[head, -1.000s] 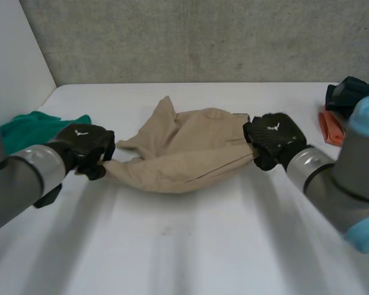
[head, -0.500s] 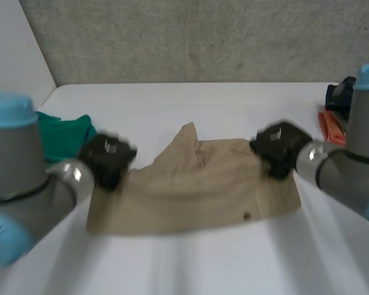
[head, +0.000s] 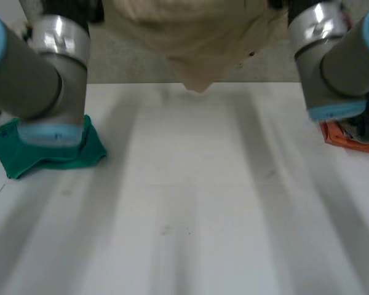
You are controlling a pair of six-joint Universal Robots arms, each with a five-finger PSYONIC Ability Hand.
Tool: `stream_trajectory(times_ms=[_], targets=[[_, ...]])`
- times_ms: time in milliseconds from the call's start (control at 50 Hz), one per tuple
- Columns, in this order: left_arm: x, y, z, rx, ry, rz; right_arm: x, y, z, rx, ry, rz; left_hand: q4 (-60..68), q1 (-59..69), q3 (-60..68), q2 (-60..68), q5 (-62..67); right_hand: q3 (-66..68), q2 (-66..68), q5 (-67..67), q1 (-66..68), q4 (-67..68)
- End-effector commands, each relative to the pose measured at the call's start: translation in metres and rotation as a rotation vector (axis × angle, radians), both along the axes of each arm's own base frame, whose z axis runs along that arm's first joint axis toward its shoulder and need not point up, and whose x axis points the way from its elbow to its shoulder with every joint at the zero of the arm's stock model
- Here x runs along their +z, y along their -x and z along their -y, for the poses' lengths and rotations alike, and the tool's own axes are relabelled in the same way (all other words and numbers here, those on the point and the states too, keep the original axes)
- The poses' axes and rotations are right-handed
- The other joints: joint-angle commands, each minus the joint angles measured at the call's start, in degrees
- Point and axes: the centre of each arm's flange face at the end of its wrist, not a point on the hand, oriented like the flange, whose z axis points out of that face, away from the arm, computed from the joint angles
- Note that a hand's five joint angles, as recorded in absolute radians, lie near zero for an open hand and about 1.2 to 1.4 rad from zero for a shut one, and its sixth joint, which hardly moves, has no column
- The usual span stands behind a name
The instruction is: Fold the laundry.
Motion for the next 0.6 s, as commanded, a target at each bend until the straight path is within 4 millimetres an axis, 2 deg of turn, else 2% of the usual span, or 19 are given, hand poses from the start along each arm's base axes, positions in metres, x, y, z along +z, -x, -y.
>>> stream_trajectory(times_ms=[20, 60, 80, 140, 160, 220, 260, 320, 420, 500, 540, 560, 600], targets=[[-0.102, -0.003, -0.020, -0.027, -0.291, 0.149, -0.119, -0.002, 0.009, -0.015, -0.381, -0.188, 11.1, 13.7, 11.6, 11.3, 14.1, 12.0, 12.2, 13.5, 21.0, 10.8], [-0.123, -0.004, -0.025, -0.035, -0.352, 0.171, -0.148, -0.001, 0.006, -0.016, -0.464, -0.233, 11.1, 13.7, 11.6, 11.3, 14.1, 12.0, 12.2, 13.5, 21.0, 10.8], [-0.149, -0.006, -0.028, -0.035, -0.423, 0.197, -0.178, 0.001, 0.002, -0.018, -0.546, -0.286, 11.1, 13.7, 11.6, 11.3, 14.1, 12.0, 12.2, 13.5, 21.0, 10.8], [-0.186, -0.007, -0.034, -0.039, -0.530, 0.243, -0.212, 0.004, -0.008, -0.022, -0.630, -0.368, 11.1, 13.7, 11.6, 11.3, 14.1, 12.0, 12.2, 13.5, 21.0, 10.8], [-0.204, -0.011, -0.041, -0.039, -0.595, 0.276, -0.218, 0.005, -0.011, -0.026, -0.646, -0.393, 11.1, 13.7, 11.6, 11.3, 14.1, 12.0, 12.2, 13.5, 21.0, 10.8], [-0.218, -0.018, -0.052, -0.034, -0.683, 0.320, -0.226, 0.010, -0.022, -0.031, -0.682, -0.442, 11.1, 13.7, 11.6, 11.3, 14.1, 12.0, 12.2, 13.5, 21.0, 10.8], [-0.220, -0.026, -0.064, -0.030, -0.752, 0.348, -0.223, 0.013, -0.029, -0.034, -0.697, -0.465, 11.1, 13.7, 11.6, 11.3, 14.1, 12.0, 12.2, 13.5, 21.0, 10.8], [-0.210, -0.037, -0.081, -0.026, -0.810, 0.376, -0.206, 0.024, -0.044, -0.042, -0.733, -0.485, 11.1, 13.7, 11.6, 11.3, 14.1, 12.0, 12.2, 13.5, 21.0, 10.8], [-0.201, -0.051, -0.110, -0.032, -0.882, 0.418, -0.193, 0.037, -0.069, -0.040, -0.807, -0.522, 11.1, 13.7, 11.6, 11.3, 14.1, 12.0, 12.2, 13.5, 21.0, 10.8], [-0.198, -0.062, -0.134, -0.039, -0.945, 0.459, -0.194, 0.048, -0.092, -0.029, -0.907, -0.583, 11.1, 13.7, 11.6, 11.3, 14.1, 12.0, 12.2, 13.5, 21.0, 10.8], [-0.197, -0.066, -0.149, -0.053, -0.977, 0.484, -0.195, 0.057, -0.114, -0.013, -0.974, -0.659, 11.1, 13.7, 11.6, 11.3, 14.1, 12.0, 12.2, 13.5, 21.0, 10.8], [-0.198, -0.067, -0.164, -0.074, -1.006, 0.521, -0.195, 0.059, -0.118, -0.011, -0.982, -0.677, 11.1, 13.7, 11.6, 11.3, 14.1, 12.0, 12.2, 13.5, 21.0, 10.8], [-0.198, -0.068, -0.169, -0.083, -1.018, 0.537, -0.198, 0.063, -0.129, -0.005, -1.011, -0.730, 11.1, 13.7, 11.6, 11.3, 14.1, 12.0, 12.2, 13.5, 21.0, 10.8]])
